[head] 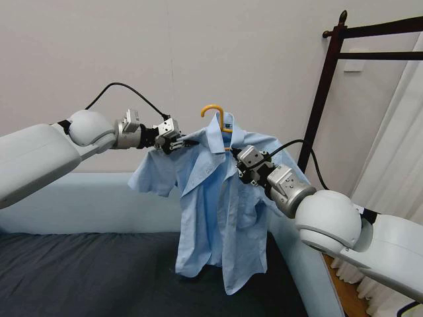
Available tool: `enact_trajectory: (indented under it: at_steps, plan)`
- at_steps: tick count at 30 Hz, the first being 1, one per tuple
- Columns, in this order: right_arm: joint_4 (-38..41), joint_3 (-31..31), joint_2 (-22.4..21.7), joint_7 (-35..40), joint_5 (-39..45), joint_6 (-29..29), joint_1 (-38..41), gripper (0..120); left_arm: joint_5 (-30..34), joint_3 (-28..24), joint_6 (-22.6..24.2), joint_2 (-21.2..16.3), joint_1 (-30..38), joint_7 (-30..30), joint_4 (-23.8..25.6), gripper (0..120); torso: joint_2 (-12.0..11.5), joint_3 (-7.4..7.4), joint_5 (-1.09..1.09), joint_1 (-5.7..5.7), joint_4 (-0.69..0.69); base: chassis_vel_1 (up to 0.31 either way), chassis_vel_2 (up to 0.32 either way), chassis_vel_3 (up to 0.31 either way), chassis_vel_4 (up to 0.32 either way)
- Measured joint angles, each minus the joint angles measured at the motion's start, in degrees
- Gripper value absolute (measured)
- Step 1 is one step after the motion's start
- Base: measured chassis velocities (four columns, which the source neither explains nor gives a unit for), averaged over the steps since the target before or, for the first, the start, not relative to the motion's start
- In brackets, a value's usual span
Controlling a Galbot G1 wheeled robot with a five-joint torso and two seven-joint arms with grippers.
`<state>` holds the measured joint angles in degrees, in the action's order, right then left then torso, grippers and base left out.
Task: Pick up the clothes from the sofa and hang them on the clothes hanger.
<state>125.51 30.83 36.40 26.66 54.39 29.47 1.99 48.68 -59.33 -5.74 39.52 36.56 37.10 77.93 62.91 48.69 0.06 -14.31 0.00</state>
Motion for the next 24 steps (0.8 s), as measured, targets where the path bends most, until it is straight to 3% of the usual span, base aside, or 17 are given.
enact_trajectory:
  at_steps: [8,14,20,24]
  plan:
    - [4.5,-6.9,-4.1,-0.6,12.5,-3.7,-2.8,45,1.1,1.7,-2.6,0.3,-1.9,2.2,-3.0,1,0.0,0.00,0.00,0.00,-0.02,0.000,0.000,0.000,0.000]
    - [2.7,-12.0,-8.7,-5.5,14.0,-6.5,-3.4,64,2.0,3.0,-6.3,0.9,-3.7,5.4,-5.5,1,0.0,0.00,0.00,0.01,-0.01,0.000,0.000,0.000,0.000]
    - [-4.8,-14.1,-16.6,-23.4,14.7,-8.3,-0.8,87,1.8,5.1,-9.7,1.4,-5.3,10.5,-6.3,1,0.0,0.00,0.02,0.00,-0.03,0.000,0.000,0.000,0.000]
    - [-7.9,-16.0,-23.2,-38.2,15.6,-6.5,0.1,99,1.6,5.9,-12.2,5.9,-6.5,13.6,-9.1,1,0.0,-0.01,0.00,0.00,0.01,0.000,0.000,0.000,0.000]
